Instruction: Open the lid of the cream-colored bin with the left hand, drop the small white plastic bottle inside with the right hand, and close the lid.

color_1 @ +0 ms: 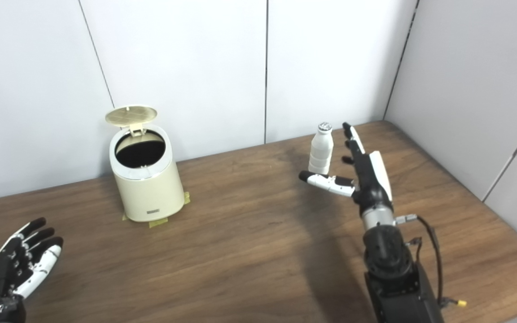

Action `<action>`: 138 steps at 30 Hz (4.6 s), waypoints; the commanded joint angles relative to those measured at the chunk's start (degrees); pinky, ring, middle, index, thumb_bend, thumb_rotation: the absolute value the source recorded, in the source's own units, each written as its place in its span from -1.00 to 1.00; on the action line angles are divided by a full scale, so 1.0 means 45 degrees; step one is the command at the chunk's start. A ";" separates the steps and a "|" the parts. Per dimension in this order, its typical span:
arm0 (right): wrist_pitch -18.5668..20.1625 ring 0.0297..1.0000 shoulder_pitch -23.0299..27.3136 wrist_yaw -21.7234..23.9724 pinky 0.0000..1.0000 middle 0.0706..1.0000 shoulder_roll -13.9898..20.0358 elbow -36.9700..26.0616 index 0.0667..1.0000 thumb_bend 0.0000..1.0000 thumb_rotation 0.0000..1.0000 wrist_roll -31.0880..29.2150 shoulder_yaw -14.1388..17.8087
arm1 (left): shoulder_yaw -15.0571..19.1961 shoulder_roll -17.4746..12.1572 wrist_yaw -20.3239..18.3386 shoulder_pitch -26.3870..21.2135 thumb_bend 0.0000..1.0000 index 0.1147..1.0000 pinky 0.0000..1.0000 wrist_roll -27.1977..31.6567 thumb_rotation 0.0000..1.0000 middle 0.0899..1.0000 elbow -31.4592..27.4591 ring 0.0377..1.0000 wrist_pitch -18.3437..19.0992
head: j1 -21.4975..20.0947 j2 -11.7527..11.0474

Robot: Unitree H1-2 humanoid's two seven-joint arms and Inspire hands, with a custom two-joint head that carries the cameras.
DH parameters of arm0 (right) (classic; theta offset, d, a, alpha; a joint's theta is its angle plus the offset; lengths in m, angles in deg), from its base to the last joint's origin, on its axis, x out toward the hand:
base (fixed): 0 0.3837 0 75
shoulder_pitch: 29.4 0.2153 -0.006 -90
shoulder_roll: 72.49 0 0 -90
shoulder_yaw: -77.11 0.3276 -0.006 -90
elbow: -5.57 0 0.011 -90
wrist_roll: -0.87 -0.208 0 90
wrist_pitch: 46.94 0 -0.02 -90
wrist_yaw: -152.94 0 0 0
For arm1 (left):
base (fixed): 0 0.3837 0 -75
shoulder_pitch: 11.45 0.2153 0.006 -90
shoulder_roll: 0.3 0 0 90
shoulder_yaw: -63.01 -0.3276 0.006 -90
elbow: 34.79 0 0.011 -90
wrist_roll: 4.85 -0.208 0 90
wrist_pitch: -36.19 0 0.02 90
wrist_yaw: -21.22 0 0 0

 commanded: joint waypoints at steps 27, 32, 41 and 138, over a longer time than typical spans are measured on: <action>-0.0014 0.79 0.4229 0.0073 0.55 0.88 0.2218 0.5426 0.90 0.67 -0.56 0.0328 -0.0401 | -0.0342 -0.0130 -0.0075 -0.0403 -0.17 0.67 0.60 -0.0101 -0.91 0.54 -0.1250 0.60 0.0848 | 0.0150 0.0239; 0.0474 0.75 0.4885 -0.0108 0.51 0.84 0.1923 0.6030 0.86 0.71 -0.57 0.0180 -0.0373 | -0.0289 -0.0294 -0.0155 -0.0437 -0.18 0.67 0.65 -0.0036 -0.94 0.54 -0.1222 0.62 0.0835 | 0.0038 0.0323; 0.0469 0.67 0.5220 -0.0231 0.43 0.80 0.1782 0.6827 0.85 0.70 -0.73 -0.0018 -0.0752 | -0.0280 -0.0385 -0.0175 -0.0417 -0.17 0.67 0.63 0.0073 -0.99 0.57 -0.1150 0.61 0.0712 | 0.0042 0.0473; -0.1968 -0.18 0.5299 -0.0765 -0.26 -0.11 -0.0872 0.0854 -0.05 0.04 -1.00 0.1768 -0.3425 | -0.1147 0.0261 0.0354 -0.0173 0.01 0.61 0.46 -0.0628 -0.54 0.52 -0.0601 0.53 0.0129 | 0.3625 0.0495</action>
